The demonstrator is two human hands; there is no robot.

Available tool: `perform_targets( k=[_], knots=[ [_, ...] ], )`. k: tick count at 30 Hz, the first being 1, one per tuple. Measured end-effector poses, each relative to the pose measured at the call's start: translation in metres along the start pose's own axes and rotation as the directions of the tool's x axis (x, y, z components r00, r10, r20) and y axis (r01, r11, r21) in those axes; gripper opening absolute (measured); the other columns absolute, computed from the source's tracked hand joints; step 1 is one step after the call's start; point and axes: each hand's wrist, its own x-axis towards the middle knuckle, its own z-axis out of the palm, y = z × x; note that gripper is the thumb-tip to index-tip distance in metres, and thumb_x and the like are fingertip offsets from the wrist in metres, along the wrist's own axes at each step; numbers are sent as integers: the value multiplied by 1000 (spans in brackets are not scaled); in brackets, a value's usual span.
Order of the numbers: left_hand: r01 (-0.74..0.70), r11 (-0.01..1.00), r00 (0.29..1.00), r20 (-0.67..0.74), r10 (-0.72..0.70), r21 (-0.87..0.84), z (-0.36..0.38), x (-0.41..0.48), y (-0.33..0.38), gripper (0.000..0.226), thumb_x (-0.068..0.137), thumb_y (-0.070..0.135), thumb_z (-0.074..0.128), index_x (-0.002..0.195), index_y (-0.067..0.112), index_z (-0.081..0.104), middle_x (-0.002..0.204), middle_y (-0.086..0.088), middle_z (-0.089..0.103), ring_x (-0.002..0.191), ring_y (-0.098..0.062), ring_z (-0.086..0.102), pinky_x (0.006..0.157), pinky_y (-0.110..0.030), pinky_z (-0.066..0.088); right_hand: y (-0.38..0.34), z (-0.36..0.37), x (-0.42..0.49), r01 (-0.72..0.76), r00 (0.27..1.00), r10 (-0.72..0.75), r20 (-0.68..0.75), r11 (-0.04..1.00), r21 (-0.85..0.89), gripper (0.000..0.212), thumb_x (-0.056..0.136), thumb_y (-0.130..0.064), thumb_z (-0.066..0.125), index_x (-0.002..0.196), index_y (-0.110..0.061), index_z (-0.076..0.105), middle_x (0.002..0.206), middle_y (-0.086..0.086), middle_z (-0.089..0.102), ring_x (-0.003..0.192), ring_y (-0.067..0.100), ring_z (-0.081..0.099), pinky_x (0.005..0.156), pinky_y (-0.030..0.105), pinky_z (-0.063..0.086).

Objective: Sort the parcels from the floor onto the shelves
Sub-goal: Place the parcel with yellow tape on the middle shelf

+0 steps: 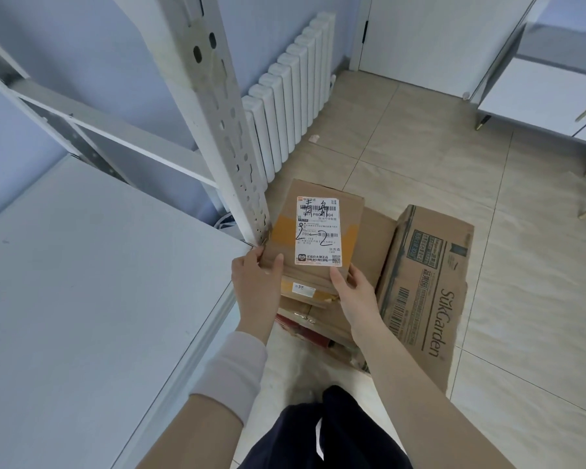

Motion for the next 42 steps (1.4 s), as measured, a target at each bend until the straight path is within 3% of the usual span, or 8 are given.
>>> perform_targets(
  k=[6,10,18,22,27,29,35,42],
  knots=[
    [-12,988,998,58,21,-154,6,-22,5,28,87,34,61,104,18,46,109,-3,53,101,-21,52,80,-29,41,8,-19,-22,52,998,-52,-32,999,6,57,93,-34,54,145,-23,34,140,-4,47,125,15,45,83,16,43],
    [23,971,988,154,14,-240,19,-42,10,38,86,38,62,112,18,42,108,3,55,100,-18,55,86,-32,44,20,-39,-31,98,989,-97,-112,995,7,56,92,-37,54,144,-27,35,141,-6,48,127,15,44,105,32,37],
    [-124,949,943,264,203,-289,50,-102,36,38,87,28,63,118,24,42,105,17,49,101,-5,49,88,-18,36,46,-99,-73,225,942,-201,-271,972,63,57,92,-42,52,144,-31,34,142,-11,47,126,8,48,107,28,37],
    [-234,940,885,347,311,-248,76,-139,50,53,89,32,59,138,19,42,131,7,52,118,-8,49,100,-24,39,59,-142,-98,278,903,-213,-374,951,131,48,94,-33,51,141,-30,40,129,-11,57,112,2,54,88,9,45],
    [-281,923,803,462,376,-264,122,-217,70,50,90,30,58,136,17,46,121,7,57,107,-7,53,92,-19,41,91,-218,-141,323,833,-190,-520,930,178,48,95,-30,51,142,-26,41,132,-8,57,116,5,53,83,5,44],
    [-312,911,754,514,409,-268,142,-258,75,43,90,28,58,131,16,50,111,9,58,99,-5,53,81,-11,40,111,-254,-162,334,799,-165,-579,921,199,49,94,-31,51,142,-26,40,134,-8,56,120,6,51,91,11,41],
    [-393,882,592,663,459,-260,208,-378,75,44,88,31,60,129,18,50,112,9,58,105,-10,55,87,-21,40,175,-353,-236,353,666,-53,-744,901,252,50,95,-30,51,143,-25,39,138,-7,52,125,7,48,95,18,36],
    [-504,792,277,805,525,-343,264,-496,77,42,89,31,59,126,13,53,118,2,62,106,-11,57,86,-23,44,241,-428,-313,417,473,108,-875,847,330,46,96,-28,49,141,-25,42,134,-7,55,125,7,48,93,15,36]
  ],
)
